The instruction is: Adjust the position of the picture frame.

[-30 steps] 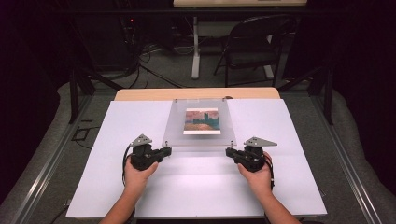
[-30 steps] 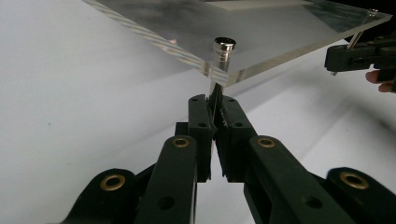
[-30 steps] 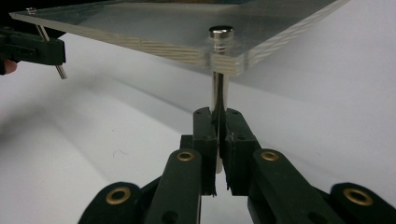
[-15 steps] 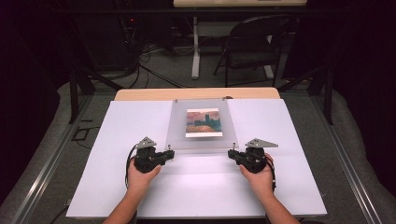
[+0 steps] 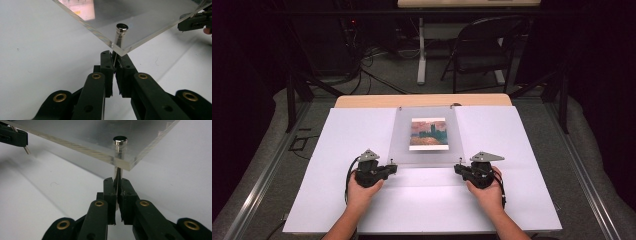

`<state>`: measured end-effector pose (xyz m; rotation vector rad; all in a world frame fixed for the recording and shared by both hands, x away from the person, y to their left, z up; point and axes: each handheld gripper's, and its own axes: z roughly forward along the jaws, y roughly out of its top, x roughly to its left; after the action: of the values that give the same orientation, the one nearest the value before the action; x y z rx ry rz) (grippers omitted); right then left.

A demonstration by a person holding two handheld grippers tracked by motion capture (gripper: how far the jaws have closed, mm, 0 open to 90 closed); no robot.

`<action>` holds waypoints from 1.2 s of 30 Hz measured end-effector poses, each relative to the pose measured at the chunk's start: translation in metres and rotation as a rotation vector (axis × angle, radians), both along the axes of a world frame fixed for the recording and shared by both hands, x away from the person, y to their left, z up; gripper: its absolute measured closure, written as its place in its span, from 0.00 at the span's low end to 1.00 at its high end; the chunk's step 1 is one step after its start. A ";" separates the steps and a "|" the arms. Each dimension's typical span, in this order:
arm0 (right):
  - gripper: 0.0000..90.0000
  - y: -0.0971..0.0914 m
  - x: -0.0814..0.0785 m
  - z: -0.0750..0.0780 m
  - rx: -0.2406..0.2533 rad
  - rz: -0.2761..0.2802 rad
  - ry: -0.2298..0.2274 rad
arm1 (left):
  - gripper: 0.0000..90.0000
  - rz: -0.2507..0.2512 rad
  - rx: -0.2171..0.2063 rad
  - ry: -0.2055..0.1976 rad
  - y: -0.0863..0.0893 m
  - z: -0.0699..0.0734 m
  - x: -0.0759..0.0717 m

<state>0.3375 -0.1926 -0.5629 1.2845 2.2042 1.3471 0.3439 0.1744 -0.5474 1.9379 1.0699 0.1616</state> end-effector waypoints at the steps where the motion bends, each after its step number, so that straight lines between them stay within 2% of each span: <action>1: 0.95 0.000 0.000 0.000 -0.002 0.002 -0.003 | 0.94 0.000 0.001 0.001 -0.001 -0.001 0.000; 7: 0.94 0.000 0.000 -0.004 -0.008 -0.006 0.009 | 0.94 -0.006 0.019 0.008 -0.002 -0.004 0.000; 11: 0.94 0.002 0.001 -0.007 -0.038 -0.002 0.031 | 0.93 -0.008 0.037 0.019 -0.004 -0.008 0.001; 15: 0.94 0.002 0.001 -0.007 -0.051 -0.001 0.032 | 0.93 -0.006 0.025 0.023 -0.003 -0.009 0.001; 19: 0.90 0.000 0.000 -0.006 -0.031 -0.008 0.054 | 0.91 -0.002 0.013 0.027 -0.003 -0.010 0.001; 24: 0.84 0.000 -0.002 -0.006 -0.029 -0.007 0.053 | 0.88 0.003 -0.002 0.009 -0.003 -0.007 -0.001; 27: 0.83 0.001 -0.005 -0.004 -0.050 -0.007 0.039 | 0.86 0.000 0.010 -0.007 -0.004 -0.005 -0.003; 32: 0.75 0.002 -0.006 -0.003 -0.053 -0.009 0.022 | 0.77 0.004 -0.002 -0.019 -0.005 -0.004 -0.004; 34: 0.71 0.002 -0.007 -0.003 -0.055 -0.011 0.017 | 0.69 0.010 -0.007 -0.027 -0.006 -0.005 -0.005; 36: 0.68 0.002 -0.008 -0.003 -0.059 -0.007 0.010 | 0.59 0.011 -0.012 -0.020 -0.006 -0.005 -0.005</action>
<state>0.3299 -0.1903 -0.5655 1.2788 2.2267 1.2669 0.3391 0.1681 -0.5527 1.9159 1.0666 0.1793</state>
